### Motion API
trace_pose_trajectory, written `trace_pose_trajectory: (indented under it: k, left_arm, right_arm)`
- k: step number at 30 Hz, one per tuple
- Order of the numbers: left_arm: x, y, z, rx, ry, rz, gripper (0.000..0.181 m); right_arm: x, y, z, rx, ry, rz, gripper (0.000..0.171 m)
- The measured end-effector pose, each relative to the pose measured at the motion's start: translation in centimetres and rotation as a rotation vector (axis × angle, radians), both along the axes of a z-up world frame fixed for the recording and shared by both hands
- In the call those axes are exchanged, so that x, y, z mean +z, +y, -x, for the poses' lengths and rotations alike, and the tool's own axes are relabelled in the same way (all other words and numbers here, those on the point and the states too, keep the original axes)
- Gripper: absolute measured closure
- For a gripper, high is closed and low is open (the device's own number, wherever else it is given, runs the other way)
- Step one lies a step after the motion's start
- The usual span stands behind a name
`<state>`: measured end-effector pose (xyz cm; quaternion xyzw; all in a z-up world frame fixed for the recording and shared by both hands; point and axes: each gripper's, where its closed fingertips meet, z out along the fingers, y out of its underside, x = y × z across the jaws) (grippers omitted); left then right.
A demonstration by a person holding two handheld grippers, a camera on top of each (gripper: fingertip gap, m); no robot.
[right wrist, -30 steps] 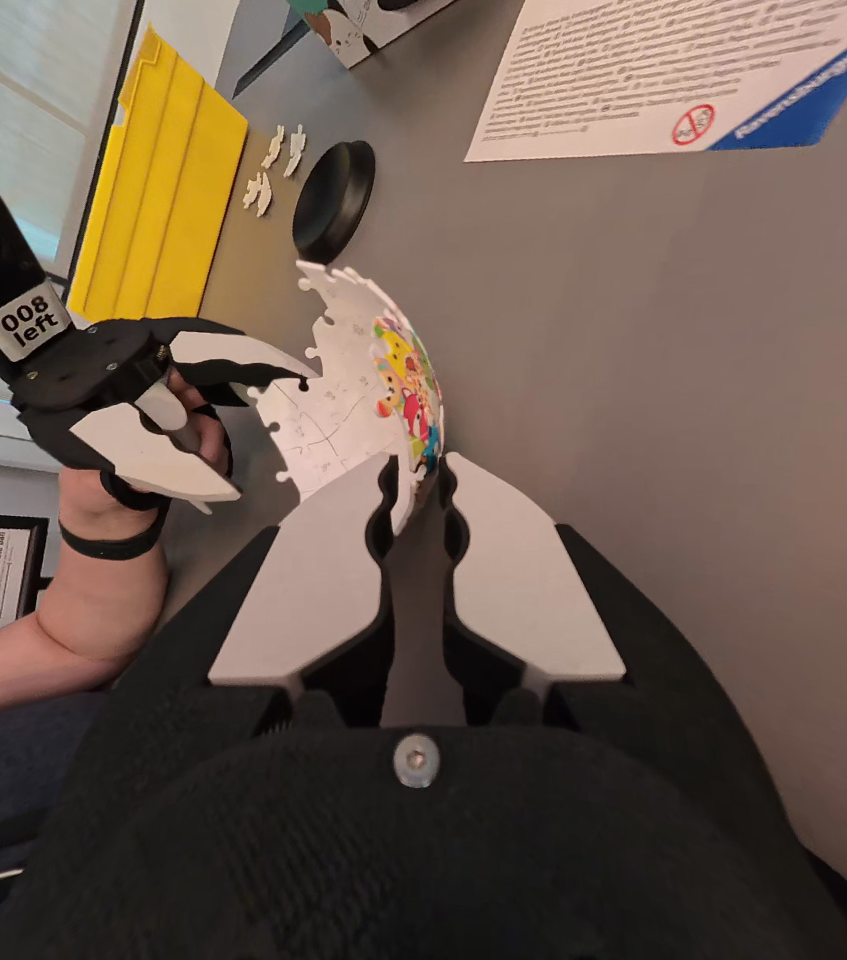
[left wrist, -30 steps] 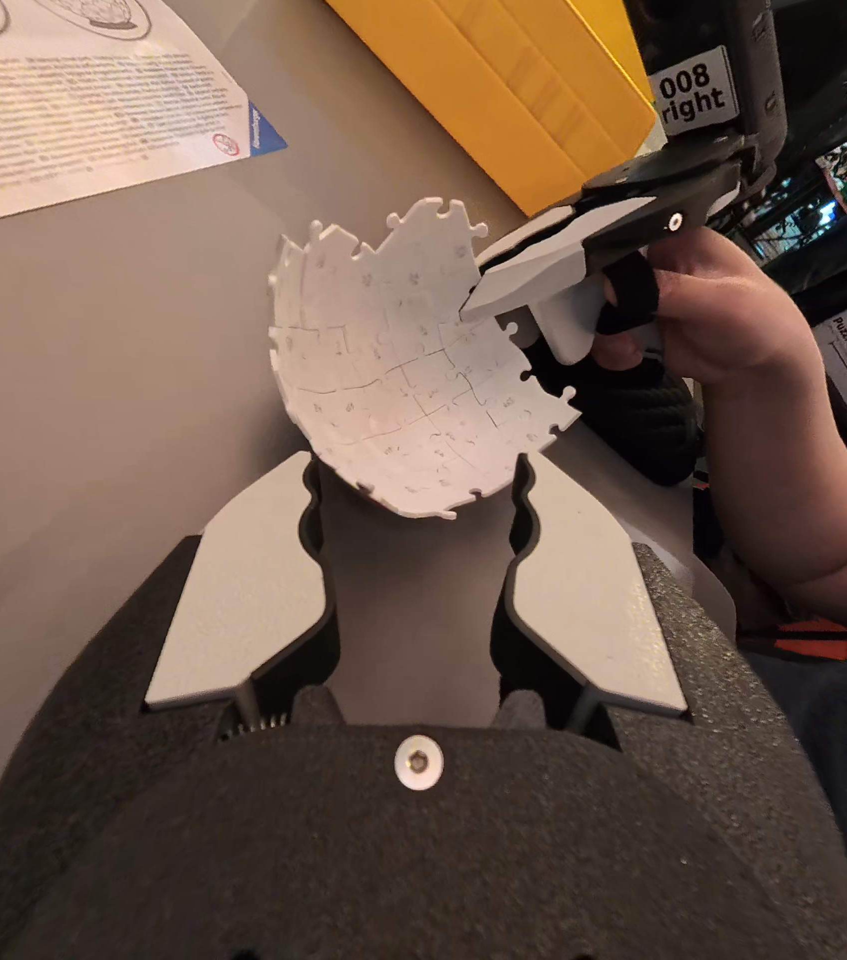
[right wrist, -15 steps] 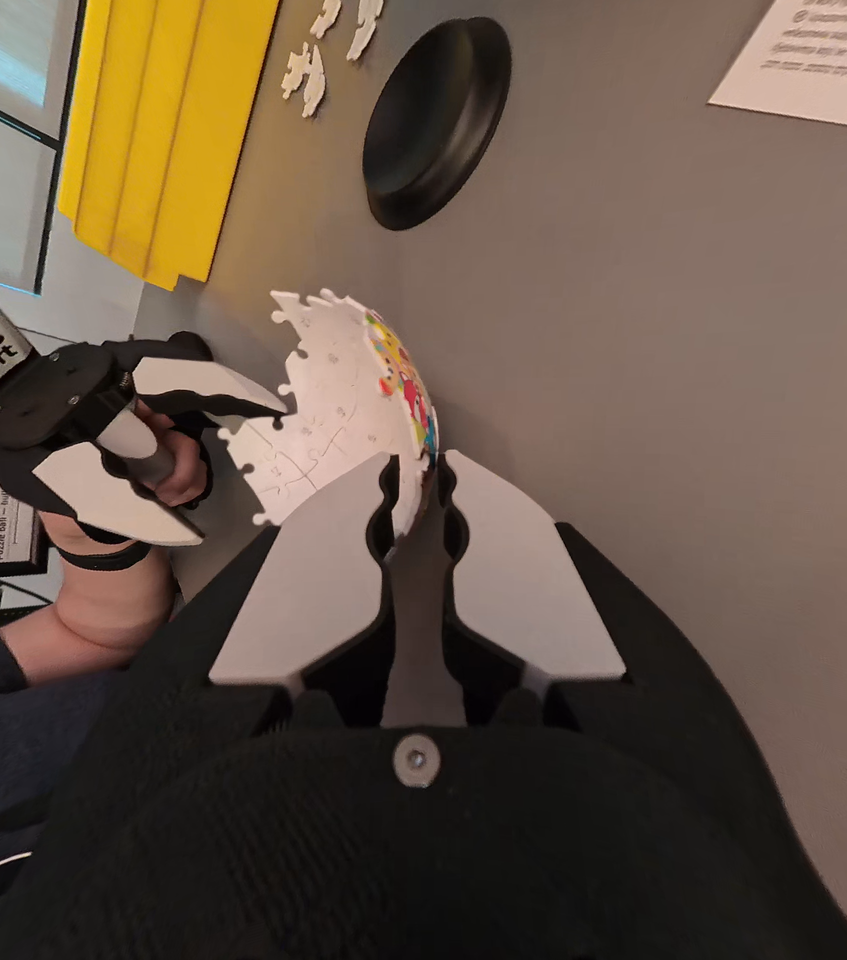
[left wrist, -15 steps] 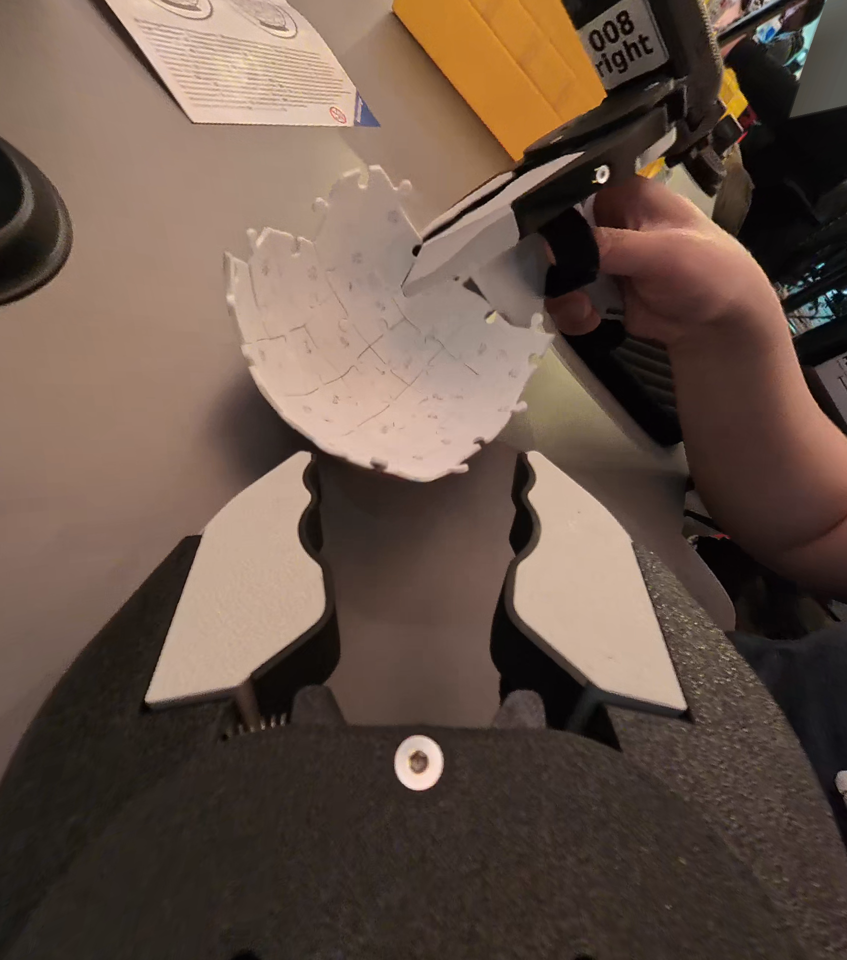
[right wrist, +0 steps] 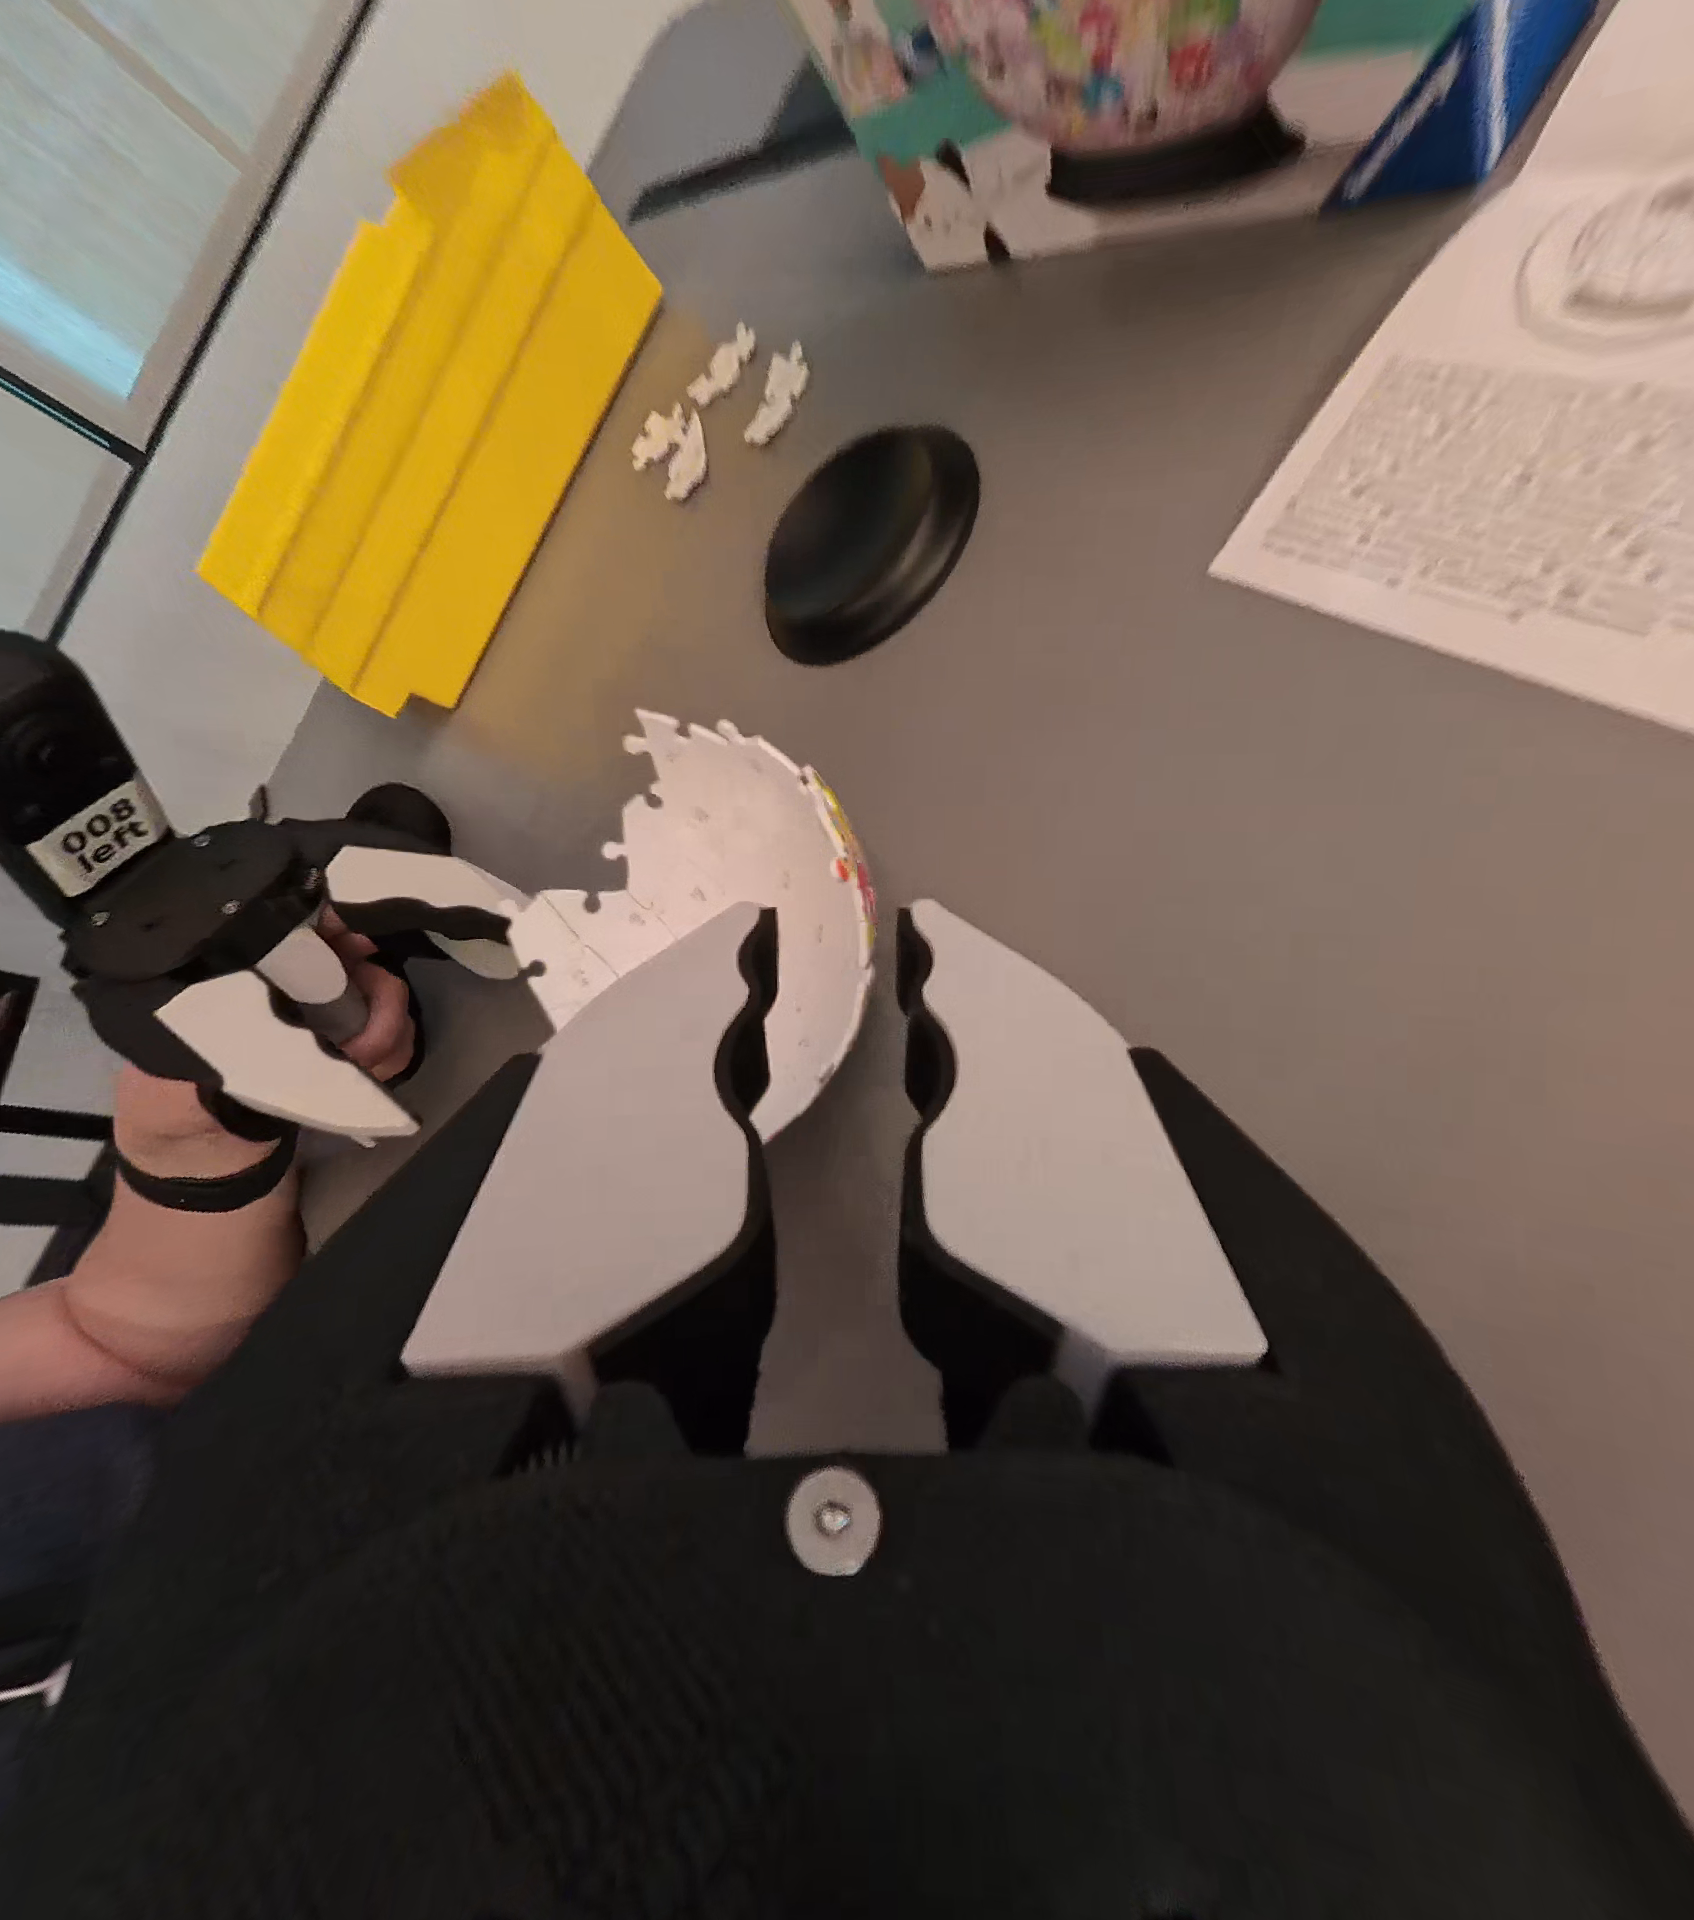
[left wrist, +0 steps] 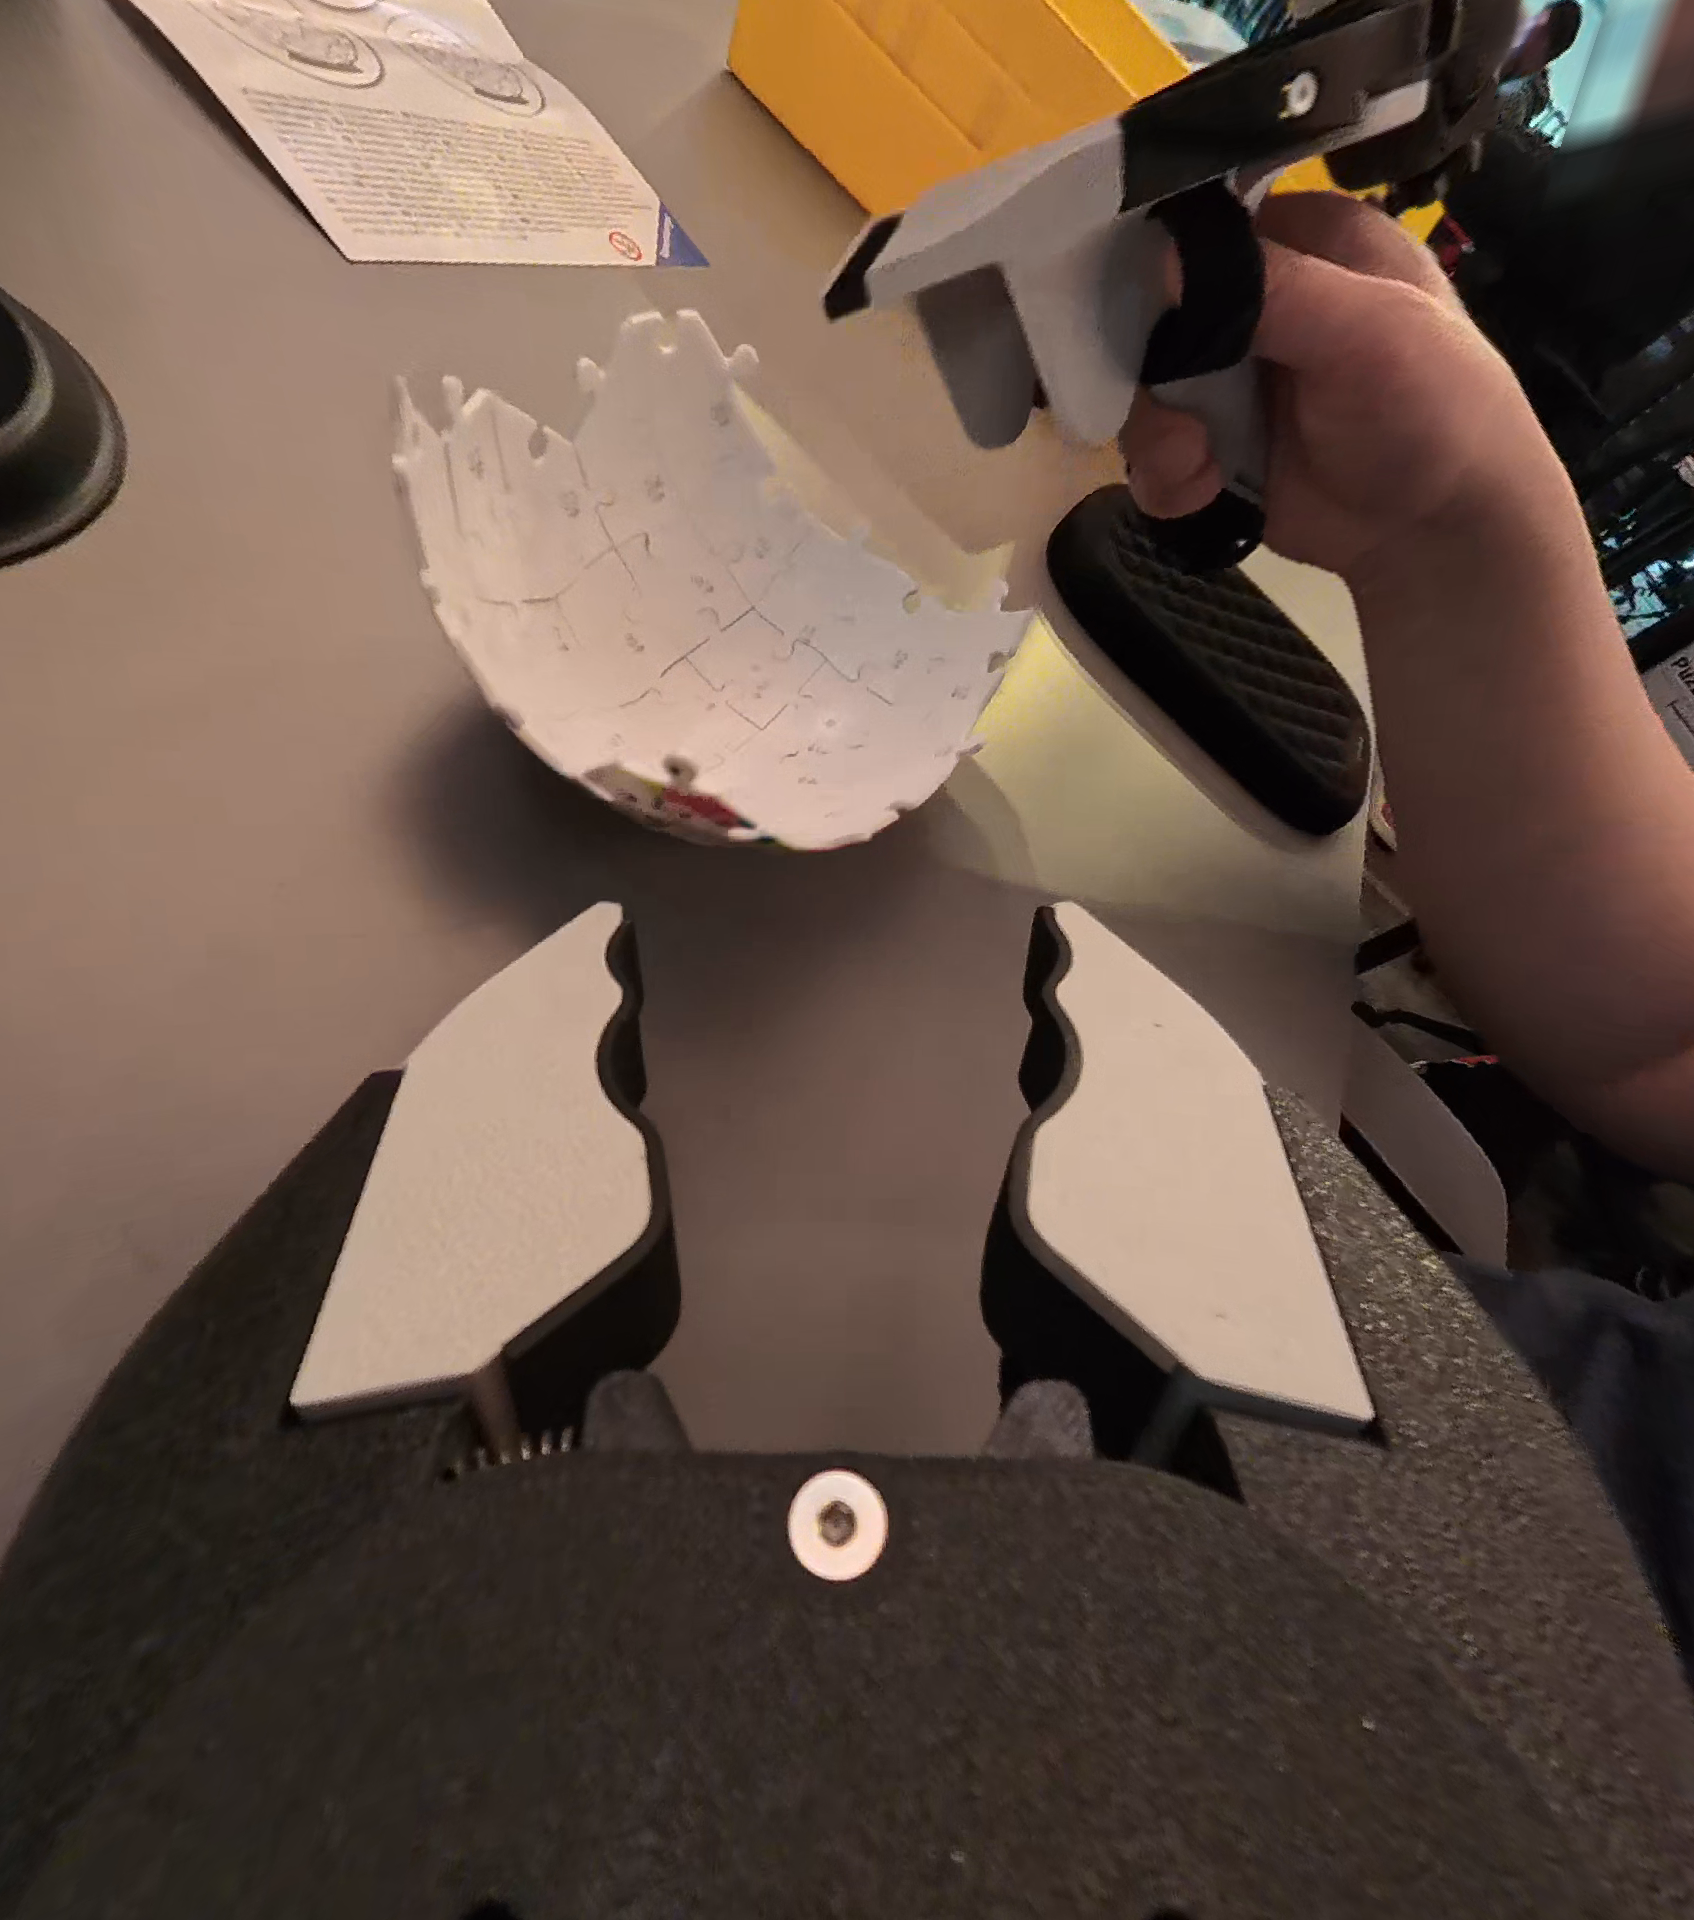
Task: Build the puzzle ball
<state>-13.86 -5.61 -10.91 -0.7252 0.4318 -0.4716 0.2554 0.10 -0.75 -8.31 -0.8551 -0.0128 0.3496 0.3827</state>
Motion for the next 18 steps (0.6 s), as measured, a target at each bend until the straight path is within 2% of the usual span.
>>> trace_pose_trajectory:
  k: [6,8,11,18]
  left_arm:
    - [1.2,0.4,0.2,0.035,-0.030,-0.073,0.110]
    - [1.4,0.2,-0.1,0.027,-0.039,-0.085,0.110]
    - [1.2,0.1,-0.5,0.024,-0.015,-0.119,0.109]
    - [1.1,-1.0,-1.4,-0.009,0.002,-0.138,0.109]
  right_arm:
    - [7.6,-2.6,-0.6,0.008,-0.072,-0.540,0.149]
    - [8.8,-3.7,-0.6,-0.002,-0.104,-0.662,0.135]
    - [9.1,-4.2,-0.7,0.013,-0.066,-0.677,0.124]
    - [8.2,-4.5,-2.5,-0.037,-0.039,-0.661,0.124]
